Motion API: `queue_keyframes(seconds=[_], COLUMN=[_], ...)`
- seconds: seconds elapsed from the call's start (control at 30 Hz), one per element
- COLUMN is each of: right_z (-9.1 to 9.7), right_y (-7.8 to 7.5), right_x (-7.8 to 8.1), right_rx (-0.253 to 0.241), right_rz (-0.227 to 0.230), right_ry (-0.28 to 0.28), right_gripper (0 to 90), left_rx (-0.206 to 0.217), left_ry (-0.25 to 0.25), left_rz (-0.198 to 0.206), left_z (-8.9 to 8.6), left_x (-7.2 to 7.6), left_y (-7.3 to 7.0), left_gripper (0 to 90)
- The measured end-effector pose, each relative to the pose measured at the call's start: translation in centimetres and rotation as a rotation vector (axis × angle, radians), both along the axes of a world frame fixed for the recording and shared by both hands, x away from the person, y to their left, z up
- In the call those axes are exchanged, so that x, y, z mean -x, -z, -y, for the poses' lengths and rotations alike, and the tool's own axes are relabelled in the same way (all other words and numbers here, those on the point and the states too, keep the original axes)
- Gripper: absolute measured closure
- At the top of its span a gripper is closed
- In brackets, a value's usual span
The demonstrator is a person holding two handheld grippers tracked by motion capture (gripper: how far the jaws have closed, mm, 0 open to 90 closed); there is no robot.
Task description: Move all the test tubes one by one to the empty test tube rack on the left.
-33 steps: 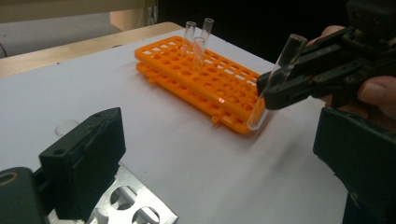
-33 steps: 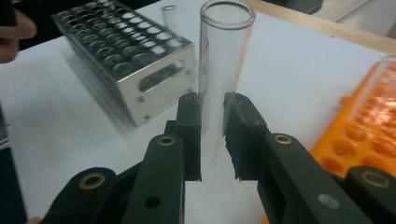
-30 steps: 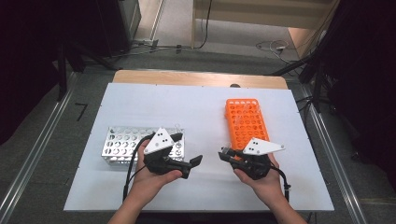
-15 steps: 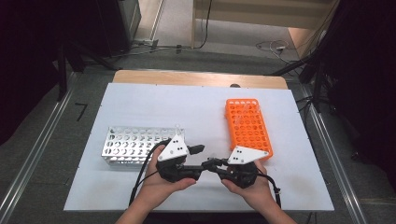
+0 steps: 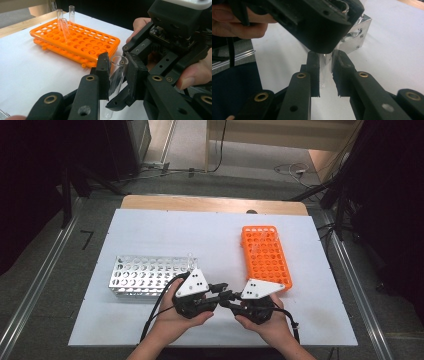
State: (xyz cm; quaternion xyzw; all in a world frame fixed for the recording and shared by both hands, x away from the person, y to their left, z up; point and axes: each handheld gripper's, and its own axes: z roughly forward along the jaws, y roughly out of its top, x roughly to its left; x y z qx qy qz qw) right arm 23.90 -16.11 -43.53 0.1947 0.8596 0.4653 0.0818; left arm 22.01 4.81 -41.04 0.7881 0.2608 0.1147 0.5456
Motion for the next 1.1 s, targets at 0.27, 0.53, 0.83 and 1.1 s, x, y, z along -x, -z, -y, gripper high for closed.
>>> queue_keyframes(seconds=[0.27,0.53,0.83,1.1], right_z=[0.1,0.3,1.8,4.3], right_y=[0.0,0.0,-0.2,-0.5], right_x=[-0.2,-0.3,-1.2,-2.4], right_rx=[-0.010,-0.022,-0.073,-0.090], right_rz=[-0.008,-0.014,-0.006,0.024], right_ry=[0.000,-0.008,0.037,0.112], right_gripper=[74.2,68.8,32.2,14.9], left_rx=[-0.007,0.011,0.026,0.047], left_ry=[-0.015,-0.028,-0.079,-0.141], left_rz=[0.017,0.018,0.023,0.015], left_z=[-0.1,-0.3,-1.8,-3.8], left_x=[0.0,-0.1,-0.6,-1.3], left_y=[-0.1,-0.3,-0.9,-1.0], left_gripper=[76.1,76.3,76.3,76.4])
